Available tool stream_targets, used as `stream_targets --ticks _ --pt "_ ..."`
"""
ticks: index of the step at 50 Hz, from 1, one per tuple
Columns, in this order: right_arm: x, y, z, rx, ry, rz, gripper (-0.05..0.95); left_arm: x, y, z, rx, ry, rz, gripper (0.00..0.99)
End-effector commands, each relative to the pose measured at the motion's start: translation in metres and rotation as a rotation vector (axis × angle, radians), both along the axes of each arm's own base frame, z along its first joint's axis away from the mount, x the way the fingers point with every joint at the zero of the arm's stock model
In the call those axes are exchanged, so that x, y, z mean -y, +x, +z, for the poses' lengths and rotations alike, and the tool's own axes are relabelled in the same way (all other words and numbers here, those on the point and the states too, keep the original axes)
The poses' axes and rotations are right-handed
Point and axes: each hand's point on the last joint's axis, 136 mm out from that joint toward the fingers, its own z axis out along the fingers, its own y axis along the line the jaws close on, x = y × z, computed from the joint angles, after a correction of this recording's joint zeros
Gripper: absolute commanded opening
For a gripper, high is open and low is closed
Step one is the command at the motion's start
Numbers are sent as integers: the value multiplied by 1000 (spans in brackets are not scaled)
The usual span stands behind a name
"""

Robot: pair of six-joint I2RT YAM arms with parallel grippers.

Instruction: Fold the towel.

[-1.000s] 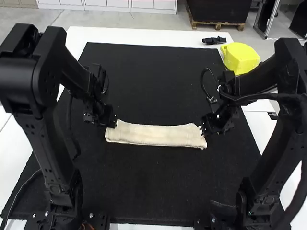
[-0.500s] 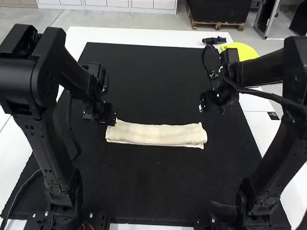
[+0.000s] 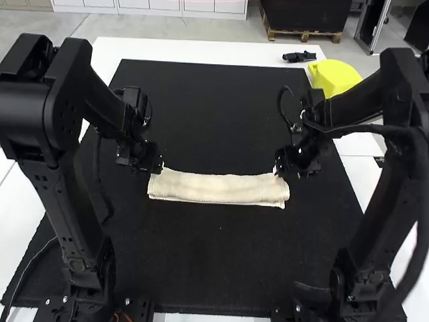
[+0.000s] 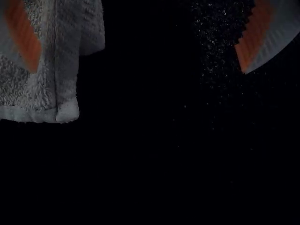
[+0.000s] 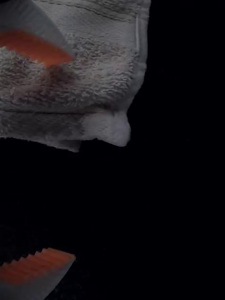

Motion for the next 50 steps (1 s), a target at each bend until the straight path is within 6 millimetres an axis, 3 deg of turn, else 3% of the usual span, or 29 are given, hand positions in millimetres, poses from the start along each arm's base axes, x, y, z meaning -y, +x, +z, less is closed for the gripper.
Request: stream_targets --ticks 1,14,22,26,30,38,41,50 --pt "-13 8 4 -15 74 -29 898 2 6 11 35 3 4 969" --pt "-12 -2 -23 -98 29 -13 898 2 7 10 39 2 6 967" --pt "-12 -1 -25 -95 -45 30 897 2 13 14 62 -4 15 967" --pt "-23 0 -22 -79 -79 86 875 2 14 16 66 -5 15 967" --pt "-32 -2 -20 -81 -84 114 741 2 17 18 72 -7 18 967" --pt "-33 0 -18 -74 -90 116 152 8 18 21 73 -11 10 966" --pt "-31 -2 -19 -88 -92 116 7 11 18 21 71 -12 3 966" --pt "-11 -4 -19 -117 -103 84 -15 11 21 25 80 -12 1 966"
